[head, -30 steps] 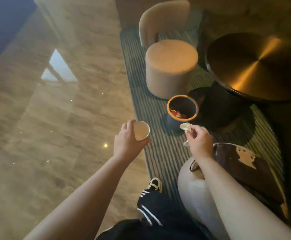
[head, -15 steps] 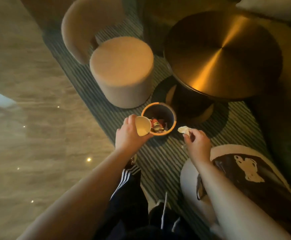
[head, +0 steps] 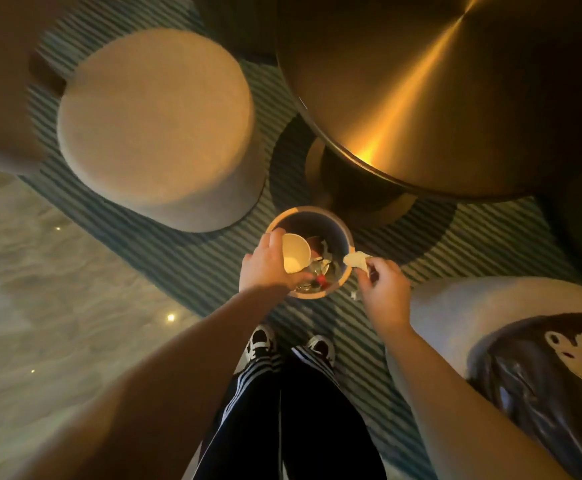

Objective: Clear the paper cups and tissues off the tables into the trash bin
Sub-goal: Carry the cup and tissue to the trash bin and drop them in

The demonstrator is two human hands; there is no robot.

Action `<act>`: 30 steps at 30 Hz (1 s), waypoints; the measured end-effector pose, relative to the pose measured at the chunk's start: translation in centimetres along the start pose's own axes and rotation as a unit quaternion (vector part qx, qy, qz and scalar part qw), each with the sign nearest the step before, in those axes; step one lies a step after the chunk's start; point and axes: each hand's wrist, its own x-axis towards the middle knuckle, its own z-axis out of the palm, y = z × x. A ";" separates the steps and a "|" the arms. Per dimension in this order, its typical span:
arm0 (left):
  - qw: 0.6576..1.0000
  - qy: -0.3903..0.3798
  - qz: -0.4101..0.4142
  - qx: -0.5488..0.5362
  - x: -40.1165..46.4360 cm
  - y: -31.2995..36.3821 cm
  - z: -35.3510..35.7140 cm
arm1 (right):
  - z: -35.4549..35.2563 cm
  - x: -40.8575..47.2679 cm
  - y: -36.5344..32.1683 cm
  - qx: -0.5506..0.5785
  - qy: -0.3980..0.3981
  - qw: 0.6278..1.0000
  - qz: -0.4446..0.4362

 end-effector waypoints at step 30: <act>0.958 -0.056 0.232 0.161 -9.4 12.0 -9.7 | -12.8 -14.7 -3.4 0.028 0.120 0.987 0.105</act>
